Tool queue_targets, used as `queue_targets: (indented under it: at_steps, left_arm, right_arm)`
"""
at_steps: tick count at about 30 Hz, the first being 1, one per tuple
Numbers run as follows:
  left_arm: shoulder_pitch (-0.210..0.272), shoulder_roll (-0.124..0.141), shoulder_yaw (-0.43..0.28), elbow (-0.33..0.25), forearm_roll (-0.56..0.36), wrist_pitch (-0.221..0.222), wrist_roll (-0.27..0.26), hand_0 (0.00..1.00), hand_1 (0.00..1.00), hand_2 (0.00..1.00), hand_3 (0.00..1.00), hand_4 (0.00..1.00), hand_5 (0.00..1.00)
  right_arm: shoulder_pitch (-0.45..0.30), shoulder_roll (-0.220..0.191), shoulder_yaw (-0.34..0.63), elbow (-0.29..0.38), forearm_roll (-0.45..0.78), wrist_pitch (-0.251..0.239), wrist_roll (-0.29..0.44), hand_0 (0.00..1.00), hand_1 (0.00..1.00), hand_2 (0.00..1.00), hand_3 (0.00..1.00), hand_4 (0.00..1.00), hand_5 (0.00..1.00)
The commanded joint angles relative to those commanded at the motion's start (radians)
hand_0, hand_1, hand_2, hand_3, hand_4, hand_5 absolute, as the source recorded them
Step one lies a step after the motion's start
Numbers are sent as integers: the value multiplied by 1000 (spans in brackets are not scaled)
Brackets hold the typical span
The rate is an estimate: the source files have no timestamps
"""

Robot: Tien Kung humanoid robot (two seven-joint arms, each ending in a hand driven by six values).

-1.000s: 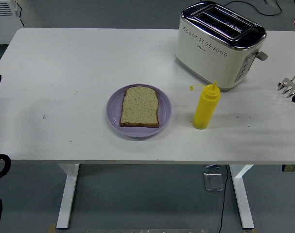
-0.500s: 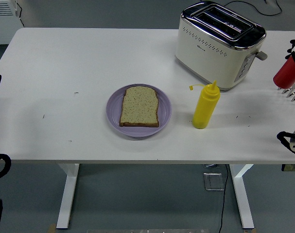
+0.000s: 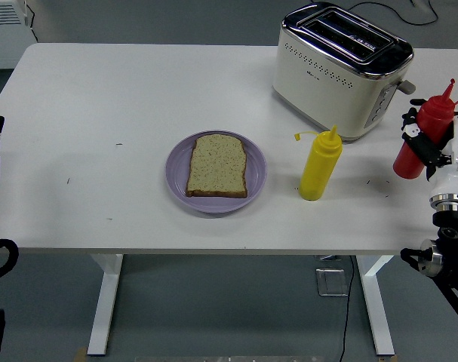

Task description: Pick up the cup,pour liquid into bread,place the cup on the desk

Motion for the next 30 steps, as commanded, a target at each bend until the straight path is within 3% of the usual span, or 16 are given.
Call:
queue_targets:
  at_steps: [18, 30]
  left_arm:
    - [10, 0, 12, 0, 2, -1, 0, 785, 736, 737, 695, 512, 998]
    - [10, 0, 11, 1, 1, 0, 0, 785, 736, 737, 695, 513, 998]
  right_arm:
    - [43, 40, -101, -97, 59, 1, 46, 306, 335, 386, 474, 370, 187]
    - [55, 59, -92, -133, 68, 4, 50, 306, 335, 389, 476, 382, 195]
